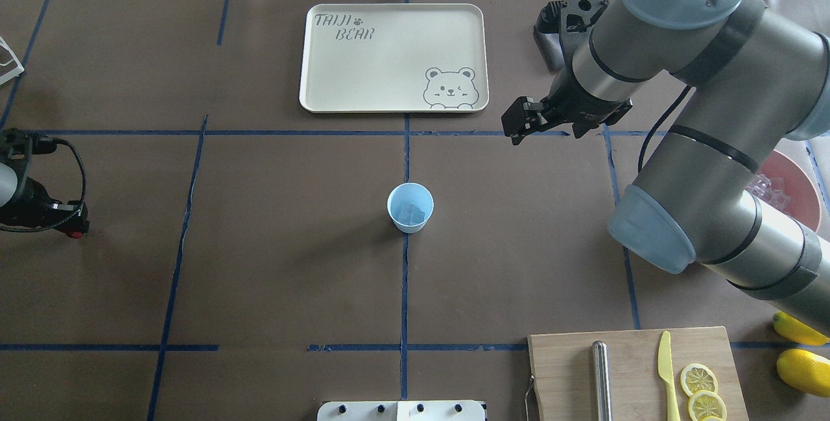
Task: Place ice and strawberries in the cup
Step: 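Raise the right gripper away from the cup while the left gripper grasps the strawberry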
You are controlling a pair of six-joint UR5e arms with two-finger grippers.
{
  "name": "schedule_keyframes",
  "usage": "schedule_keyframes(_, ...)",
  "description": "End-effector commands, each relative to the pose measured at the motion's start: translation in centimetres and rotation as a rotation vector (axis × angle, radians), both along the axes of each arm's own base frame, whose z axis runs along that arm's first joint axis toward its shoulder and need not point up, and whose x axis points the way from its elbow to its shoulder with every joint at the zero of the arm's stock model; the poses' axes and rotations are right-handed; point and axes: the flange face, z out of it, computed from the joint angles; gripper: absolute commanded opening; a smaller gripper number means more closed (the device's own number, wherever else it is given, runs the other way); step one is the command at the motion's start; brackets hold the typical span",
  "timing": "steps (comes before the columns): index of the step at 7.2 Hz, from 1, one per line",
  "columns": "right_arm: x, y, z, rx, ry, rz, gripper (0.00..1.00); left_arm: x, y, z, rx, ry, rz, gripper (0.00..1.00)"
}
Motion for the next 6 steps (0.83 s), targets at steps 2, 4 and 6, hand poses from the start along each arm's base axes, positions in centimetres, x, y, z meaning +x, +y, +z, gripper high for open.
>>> schedule_keyframes(2, 4.5, -0.5, 2.4, 0.019, 0.017, -0.037, 1.0, -1.0, 1.5, -6.7, -0.032, 0.036, 0.026, 0.0)
schedule_keyframes(4, 10.2, -2.2, 7.4, 0.08, 0.081, -0.096, 1.0, -0.1, 0.5, -15.1, -0.044, 0.036, 0.016, 0.0)
schedule_keyframes(6, 15.9, -5.3, 12.9, 0.13, 0.159, -0.143, 1.0, 3.7, -3.1, -25.7, -0.108, 0.072, -0.078, 0.0)
